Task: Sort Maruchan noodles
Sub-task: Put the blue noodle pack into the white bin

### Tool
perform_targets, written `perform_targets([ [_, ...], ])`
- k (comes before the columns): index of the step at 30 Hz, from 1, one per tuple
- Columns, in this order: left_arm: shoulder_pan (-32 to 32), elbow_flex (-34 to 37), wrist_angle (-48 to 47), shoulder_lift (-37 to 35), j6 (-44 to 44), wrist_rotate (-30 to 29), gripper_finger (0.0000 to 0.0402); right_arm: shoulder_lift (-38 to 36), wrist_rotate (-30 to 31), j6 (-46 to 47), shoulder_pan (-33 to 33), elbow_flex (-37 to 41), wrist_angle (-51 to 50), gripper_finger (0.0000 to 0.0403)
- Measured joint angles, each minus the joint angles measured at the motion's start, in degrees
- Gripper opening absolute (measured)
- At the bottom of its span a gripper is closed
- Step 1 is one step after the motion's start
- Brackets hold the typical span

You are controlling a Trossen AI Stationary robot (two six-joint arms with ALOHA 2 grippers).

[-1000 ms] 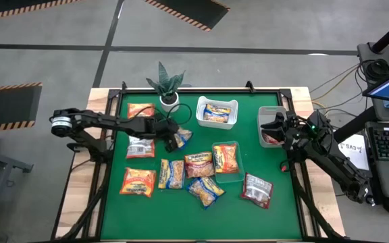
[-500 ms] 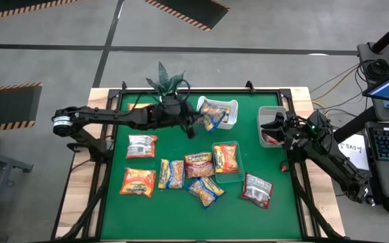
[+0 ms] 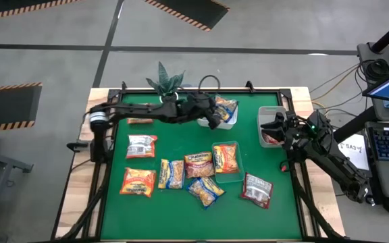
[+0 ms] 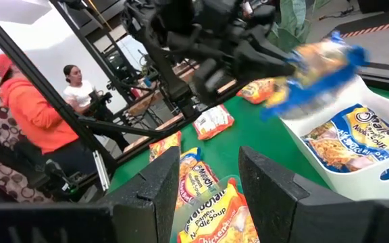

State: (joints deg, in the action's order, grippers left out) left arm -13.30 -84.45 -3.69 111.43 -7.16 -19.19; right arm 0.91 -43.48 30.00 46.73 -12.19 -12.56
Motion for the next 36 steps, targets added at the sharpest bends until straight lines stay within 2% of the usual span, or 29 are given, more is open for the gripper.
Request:
perform_targets([
  [7, -0.65, -8.24, -4.81, 7.21, -0.99, -2.99, 0.0002, 0.0, 0.0, 0.0, -0.01, 0.0, -0.01, 0.0141],
  [13, -1.46, -9.28, -6.51, 8.78, -2.6, -4.78, 0.0002, 0.0, -0.02, 0.0, 0.01, 0.0, -0.07, 0.0141],
  [17, -1.49, -9.64, -14.03, 8.78, -2.68, -10.51, 0.0006, 0.0, -0.02, 0.02, 0.01, 0.0, -0.29, 0.0141],
  [21, -1.55, -9.89, -19.67, 8.78, -4.44, -10.63, 0.002, -0.01, -0.02, 0.02, -0.01, 0.0, -0.31, 0.0141],
  [28, -1.51, -9.94, -20.13, 9.28, -5.9, -10.76, 0.0042, 0.0, -0.01, 0.02, 0.0, 0.0, -0.42, 0.0141],
  [36, -1.29, -11.79, -23.37, 9.21, -5.03, -10.72, 0.0103, 0.0, -0.02, 0.07, -0.01, 0.0, -0.42, 0.0141],
])
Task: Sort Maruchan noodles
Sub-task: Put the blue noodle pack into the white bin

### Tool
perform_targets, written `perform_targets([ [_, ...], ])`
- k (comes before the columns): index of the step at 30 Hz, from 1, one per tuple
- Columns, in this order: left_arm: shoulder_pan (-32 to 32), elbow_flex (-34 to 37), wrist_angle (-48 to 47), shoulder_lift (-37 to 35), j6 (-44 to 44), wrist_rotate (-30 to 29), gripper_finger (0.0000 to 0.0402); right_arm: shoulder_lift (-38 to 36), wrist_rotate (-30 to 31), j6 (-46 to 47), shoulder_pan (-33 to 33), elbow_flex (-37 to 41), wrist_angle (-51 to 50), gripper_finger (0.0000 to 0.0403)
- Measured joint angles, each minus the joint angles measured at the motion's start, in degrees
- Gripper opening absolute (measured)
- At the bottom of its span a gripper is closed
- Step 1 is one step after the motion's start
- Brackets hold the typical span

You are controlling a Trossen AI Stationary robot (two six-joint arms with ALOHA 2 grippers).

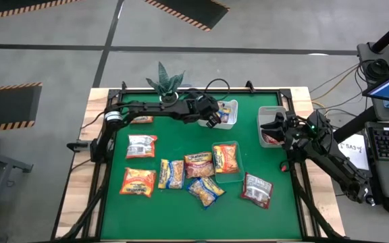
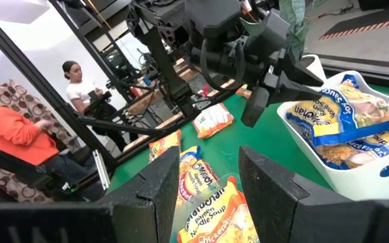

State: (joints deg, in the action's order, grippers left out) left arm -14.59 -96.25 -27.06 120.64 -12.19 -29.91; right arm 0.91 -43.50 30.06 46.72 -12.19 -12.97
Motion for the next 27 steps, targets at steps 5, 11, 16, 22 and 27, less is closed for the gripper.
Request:
perform_targets([
  [5, 0.53, -3.66, 1.62, -0.14, 5.36, 0.87, 0.012, -0.01, 0.02, 0.0, 0.01, 0.0, -0.01, 0.0141],
  [11, -0.64, -3.55, 6.69, 2.77, 7.37, -1.22, 0.0113, -0.02, 0.02, -0.02, 0.02, 0.0, -0.02, 0.0141],
  [16, -1.71, -3.39, 6.18, 7.17, 6.56, -2.48, 0.0102, -0.01, 0.02, -0.02, 0.0, 0.0, -0.02, 0.0141],
  [22, -1.41, -3.48, 4.8, 7.94, 5.05, -2.68, 0.0093, -0.02, 0.04, -0.02, 0.0, 0.0, -0.04, 0.0141],
  [27, -0.58, -3.3, 3.04, 3.87, 5.88, -2.36, 0.009, -0.02, 0.02, 1.91, 0.02, 0.0, 0.04, 0.0141],
])
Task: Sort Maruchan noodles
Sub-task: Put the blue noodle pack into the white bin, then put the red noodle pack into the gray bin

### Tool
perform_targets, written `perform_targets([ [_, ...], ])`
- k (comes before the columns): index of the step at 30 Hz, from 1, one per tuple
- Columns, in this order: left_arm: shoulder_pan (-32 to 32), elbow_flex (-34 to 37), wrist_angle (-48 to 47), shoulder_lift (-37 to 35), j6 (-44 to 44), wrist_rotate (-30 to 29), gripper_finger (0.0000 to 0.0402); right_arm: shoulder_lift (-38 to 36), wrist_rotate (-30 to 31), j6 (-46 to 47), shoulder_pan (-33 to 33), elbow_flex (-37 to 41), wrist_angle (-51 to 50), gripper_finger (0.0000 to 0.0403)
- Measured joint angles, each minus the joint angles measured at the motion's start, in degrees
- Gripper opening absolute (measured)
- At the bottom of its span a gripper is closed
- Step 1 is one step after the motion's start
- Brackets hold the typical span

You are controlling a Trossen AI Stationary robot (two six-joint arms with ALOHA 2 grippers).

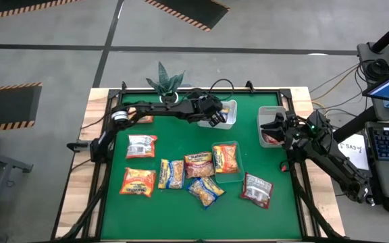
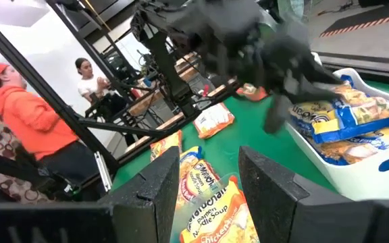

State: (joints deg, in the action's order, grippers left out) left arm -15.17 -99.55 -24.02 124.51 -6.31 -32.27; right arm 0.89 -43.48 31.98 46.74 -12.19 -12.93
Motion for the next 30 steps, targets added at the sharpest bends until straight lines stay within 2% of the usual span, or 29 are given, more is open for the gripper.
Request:
perform_targets([
  [5, 2.07, -0.07, -2.37, -6.1, 3.28, 1.71, 0.009, -0.07, -0.02, 4.29, -0.02, 0.0, 2.46, 0.0141],
  [11, 7.31, -0.07, -5.61, -12.54, 9.91, 12.01, 0.009, -0.07, -0.03, 9.0, 0.0, -0.02, 6.9, 0.0141],
  [15, 11.48, 0.56, -7.75, -14.89, 13.07, 15.25, 0.009, 0.05, -0.02, 11.09, 0.0, -0.02, 10.23, 0.0141],
  [17, 13.53, 1.54, -8.94, -16.08, 14.29, 16.16, 0.009, 0.45, 0.04, 11.78, 0.0, -0.02, 12.32, 0.0141],
  [22, 17.14, 6.24, -9.6, -18.52, 15.5, 23.98, 0.009, 3.4, 0.76, 13.43, 0.0, -0.09, 18.8, 0.0141],
  [25, 18.42, 9.34, -9.82, -19.7, 15.25, 25.06, 0.009, 5.97, 1.03, 14.41, -0.02, -0.11, 22.42, 0.0141],
  [30, 19.66, 13.44, -11.45, -21.6, 14.35, 25.42, 0.009, 11.48, 1.08, 13.6, -0.44, -2.84, 22.47, 0.0141],
])
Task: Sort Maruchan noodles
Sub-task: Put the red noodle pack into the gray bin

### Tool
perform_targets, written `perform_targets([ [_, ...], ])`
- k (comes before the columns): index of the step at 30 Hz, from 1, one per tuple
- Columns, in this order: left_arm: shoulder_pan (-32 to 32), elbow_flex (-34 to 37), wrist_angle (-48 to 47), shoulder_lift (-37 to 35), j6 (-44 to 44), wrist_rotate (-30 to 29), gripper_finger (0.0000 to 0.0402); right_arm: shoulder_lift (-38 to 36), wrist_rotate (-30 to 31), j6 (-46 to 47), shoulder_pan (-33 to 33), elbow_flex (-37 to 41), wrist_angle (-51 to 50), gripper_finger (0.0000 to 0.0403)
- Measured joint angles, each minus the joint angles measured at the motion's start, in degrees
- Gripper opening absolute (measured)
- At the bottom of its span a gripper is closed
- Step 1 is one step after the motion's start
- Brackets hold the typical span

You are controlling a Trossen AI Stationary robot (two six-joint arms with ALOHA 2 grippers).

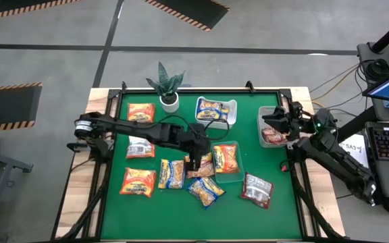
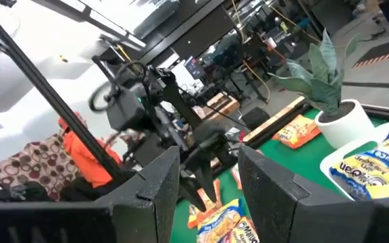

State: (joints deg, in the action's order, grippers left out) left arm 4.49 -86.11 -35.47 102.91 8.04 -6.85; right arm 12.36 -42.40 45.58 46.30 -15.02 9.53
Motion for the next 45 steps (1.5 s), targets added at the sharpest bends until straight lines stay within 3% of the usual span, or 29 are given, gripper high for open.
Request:
perform_targets([
  [7, 0.07, 3.57, -3.23, -2.1, -0.13, 0.72, 0.0089, 8.13, -0.01, -2.36, -2.7, -6.99, -1.45, 0.0141],
  [13, 0.23, 6.95, -3.31, -4.53, -3.13, 7.84, 0.0076, 14.79, 1.21, -7.02, -6.24, -13.48, -5.39, 0.0141],
  [18, 1.43, 10.24, -2.94, -5.23, -5.9, 8.48, 0.0075, 19.6, 4.63, -10.24, -10.43, -17.57, -7.55, 0.0141],
  [25, 3.68, 13.95, 3.45, -5.62, -8.19, 8.63, 0.0075, 26.81, 8.04, -12.59, -17.43, -21.49, -7.82, 0.0141],
  [45, 9.87, 21.46, 17.14, -5.96, -17.32, 7.56, 0.0075, 51.09, 10.05, -20.43, -32.17, -31.47, -8.09, 0.0141],
])
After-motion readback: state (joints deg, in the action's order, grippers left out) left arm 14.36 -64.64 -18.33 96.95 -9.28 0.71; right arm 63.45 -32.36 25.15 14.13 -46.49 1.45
